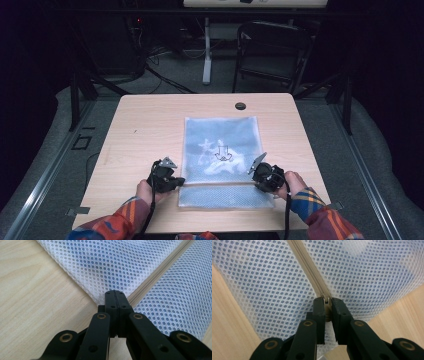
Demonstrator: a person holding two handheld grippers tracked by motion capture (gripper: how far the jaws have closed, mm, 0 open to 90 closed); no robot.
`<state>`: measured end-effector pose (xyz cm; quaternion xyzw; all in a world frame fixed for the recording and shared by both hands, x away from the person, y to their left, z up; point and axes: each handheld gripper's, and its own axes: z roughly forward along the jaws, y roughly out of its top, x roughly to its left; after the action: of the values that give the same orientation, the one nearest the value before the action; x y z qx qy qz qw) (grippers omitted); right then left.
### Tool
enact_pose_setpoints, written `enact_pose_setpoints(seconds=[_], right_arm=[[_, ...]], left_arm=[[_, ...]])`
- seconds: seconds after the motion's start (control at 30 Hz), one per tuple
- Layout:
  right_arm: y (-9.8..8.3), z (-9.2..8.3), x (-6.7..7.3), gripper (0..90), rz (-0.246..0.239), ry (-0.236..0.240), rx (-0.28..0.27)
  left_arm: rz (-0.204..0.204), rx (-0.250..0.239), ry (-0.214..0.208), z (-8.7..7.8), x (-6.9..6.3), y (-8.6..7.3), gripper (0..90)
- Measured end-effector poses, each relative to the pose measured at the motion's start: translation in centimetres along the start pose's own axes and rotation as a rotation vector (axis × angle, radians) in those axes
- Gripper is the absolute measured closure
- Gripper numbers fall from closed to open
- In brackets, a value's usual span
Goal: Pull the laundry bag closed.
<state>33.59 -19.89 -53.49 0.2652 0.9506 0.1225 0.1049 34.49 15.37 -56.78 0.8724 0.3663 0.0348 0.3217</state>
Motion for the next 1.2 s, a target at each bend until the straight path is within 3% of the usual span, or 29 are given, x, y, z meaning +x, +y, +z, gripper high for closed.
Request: enact_pose_setpoints(seconds=[0.3, 0.6, 0.73, 0.8, 0.97, 1.13, 1.2], right_arm=[[-0.7, 0.2, -0.6, 82.3, 0.022, -0.006, 0.037], [-0.9, 0.3, -0.7, 82.3, 0.065, 0.002, 0.035], [-1.0, 0.4, -0.7, 82.1, 0.065, 0.003, 0.023], [-0.9, 0.3, -0.8, 81.9, 0.038, -0.008, 0.056], [-1.1, 0.3, -0.6, 80.5, 0.063, -0.007, 0.026], [-1.5, 0.0, -0.7, 65.5, 0.097, 0.031, -0.012], [-1.6, -0.7, -0.9, 54.9, 0.111, 0.04, -0.051]], left_arm=[[-0.004, 0.01, -0.005, 0.0, 0.1, 0.2, 90.0], [-0.001, 0.013, -0.004, 0.0, 0.1, 0.2, 90.0], [-0.003, 0.012, -0.004, 0.0, 0.1, 0.2, 90.0], [-0.003, 0.012, -0.002, 0.0, 0.0, 0.2, 90.0], [-0.002, 0.012, -0.001, 0.0, 0.0, 0.2, 90.0], [-0.009, 0.018, -0.006, -0.1, 0.0, 0.3, 89.2], [-0.013, 0.016, -0.017, -0.5, 0.0, 0.5, 77.5]])
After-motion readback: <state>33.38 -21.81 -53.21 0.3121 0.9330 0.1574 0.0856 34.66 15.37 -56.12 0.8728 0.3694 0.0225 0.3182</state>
